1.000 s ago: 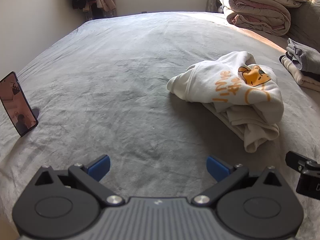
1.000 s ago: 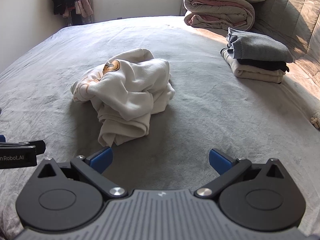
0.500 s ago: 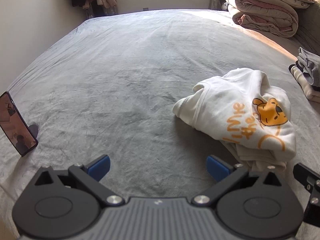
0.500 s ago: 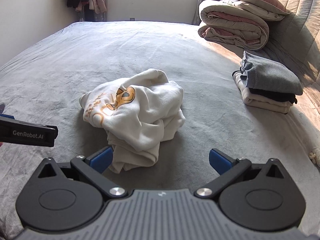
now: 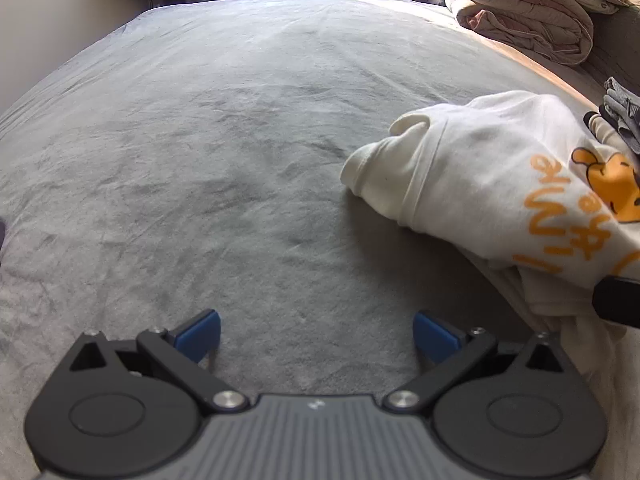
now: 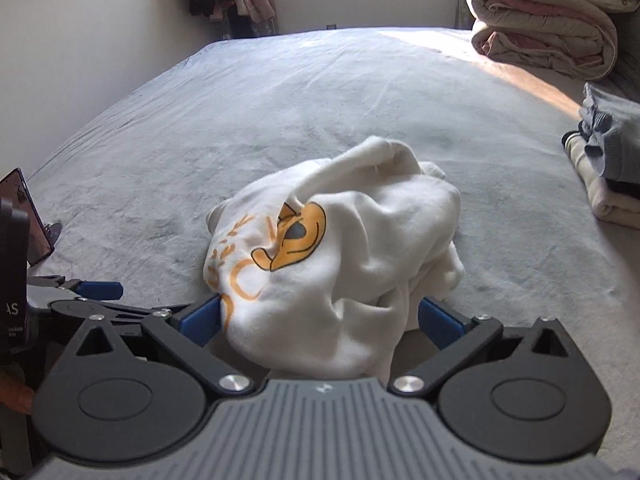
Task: Fold clothes
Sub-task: 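Move both grippers to the white sweatshirt and close the right gripper on it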
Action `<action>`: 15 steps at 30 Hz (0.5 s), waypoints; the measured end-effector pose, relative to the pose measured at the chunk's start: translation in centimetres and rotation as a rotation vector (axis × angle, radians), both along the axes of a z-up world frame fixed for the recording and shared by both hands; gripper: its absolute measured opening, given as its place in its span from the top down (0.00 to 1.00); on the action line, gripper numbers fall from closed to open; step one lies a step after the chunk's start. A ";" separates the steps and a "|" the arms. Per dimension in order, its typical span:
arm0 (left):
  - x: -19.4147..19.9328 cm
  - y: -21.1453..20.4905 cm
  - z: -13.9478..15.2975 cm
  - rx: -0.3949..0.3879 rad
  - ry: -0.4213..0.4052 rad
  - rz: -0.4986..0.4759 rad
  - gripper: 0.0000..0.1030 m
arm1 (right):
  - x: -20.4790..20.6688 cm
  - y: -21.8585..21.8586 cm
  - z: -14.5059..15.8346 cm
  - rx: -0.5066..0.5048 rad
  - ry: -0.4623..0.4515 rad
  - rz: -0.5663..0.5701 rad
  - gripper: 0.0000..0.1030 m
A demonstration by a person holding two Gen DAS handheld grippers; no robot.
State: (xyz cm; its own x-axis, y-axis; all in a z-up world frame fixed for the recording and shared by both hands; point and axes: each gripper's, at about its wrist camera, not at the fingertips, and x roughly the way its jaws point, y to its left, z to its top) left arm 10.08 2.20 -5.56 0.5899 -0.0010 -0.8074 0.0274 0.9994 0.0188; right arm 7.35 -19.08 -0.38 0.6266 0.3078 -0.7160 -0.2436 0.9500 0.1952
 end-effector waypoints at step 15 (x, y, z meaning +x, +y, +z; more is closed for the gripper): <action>0.3 0.5 0.4 -0.047 -0.012 -0.037 0.03 | -1.3 -3.5 0.5 0.081 0.125 0.065 0.11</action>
